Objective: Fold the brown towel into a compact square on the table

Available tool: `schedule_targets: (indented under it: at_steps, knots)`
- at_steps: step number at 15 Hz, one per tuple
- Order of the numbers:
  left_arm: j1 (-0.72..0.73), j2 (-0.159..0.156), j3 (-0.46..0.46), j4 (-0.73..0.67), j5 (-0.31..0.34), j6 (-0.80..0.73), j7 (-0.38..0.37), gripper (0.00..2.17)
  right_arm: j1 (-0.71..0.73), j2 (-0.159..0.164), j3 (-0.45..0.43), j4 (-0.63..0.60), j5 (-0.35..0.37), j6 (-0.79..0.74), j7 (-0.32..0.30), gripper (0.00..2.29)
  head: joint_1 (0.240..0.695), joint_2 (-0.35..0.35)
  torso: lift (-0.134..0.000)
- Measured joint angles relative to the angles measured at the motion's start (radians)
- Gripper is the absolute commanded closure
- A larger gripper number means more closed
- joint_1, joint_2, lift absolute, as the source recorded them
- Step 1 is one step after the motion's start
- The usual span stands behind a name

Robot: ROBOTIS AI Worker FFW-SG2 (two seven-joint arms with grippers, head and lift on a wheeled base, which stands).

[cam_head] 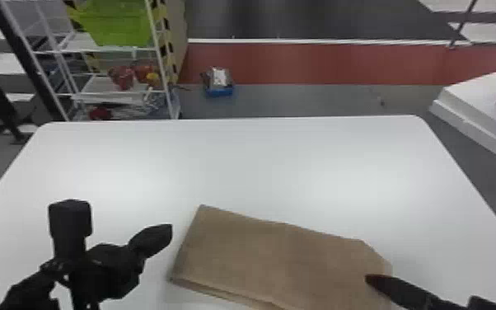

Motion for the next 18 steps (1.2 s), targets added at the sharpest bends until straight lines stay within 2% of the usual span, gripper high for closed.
schedule_targets:
  at_steps: [2, 8, 15, 16, 17, 18]
  knots:
    - [0.001, 0.0, -0.003, 0.006, -0.005, -0.001, 0.002, 1.73, -0.003, -0.004, 0.0, 0.013, 0.027, 0.0, 0.015, 1.42, 0.695, -0.015, -0.123]
    - [0.0, 0.0, -0.012, 0.01, -0.018, 0.0, 0.004, 1.73, -0.02, -0.01, -0.006, -0.001, 0.043, 0.0, 0.054, 1.42, 0.695, -0.021, -0.123]
    - [0.0, 0.0, -0.015, 0.005, -0.017, 0.0, -0.001, 1.73, -0.049, -0.021, 0.039, -0.021, 0.218, -0.027, 0.076, 1.4, 0.695, -0.05, -0.123]
    - [0.001, 0.0, -0.016, 0.003, -0.017, 0.0, -0.001, 1.73, -0.051, -0.023, 0.055, -0.021, 0.247, -0.044, 0.076, 1.33, 0.695, -0.054, -0.123]
    - [0.003, 0.0, -0.019, 0.002, -0.018, 0.001, -0.001, 1.73, -0.054, -0.025, 0.074, -0.022, 0.28, -0.063, 0.074, 0.9, 0.695, -0.058, -0.123]
    - [0.005, 0.0, -0.023, 0.0, -0.018, 0.006, 0.0, 1.73, -0.058, -0.025, 0.088, -0.022, 0.305, -0.076, 0.07, 0.73, 0.695, -0.062, -0.123]
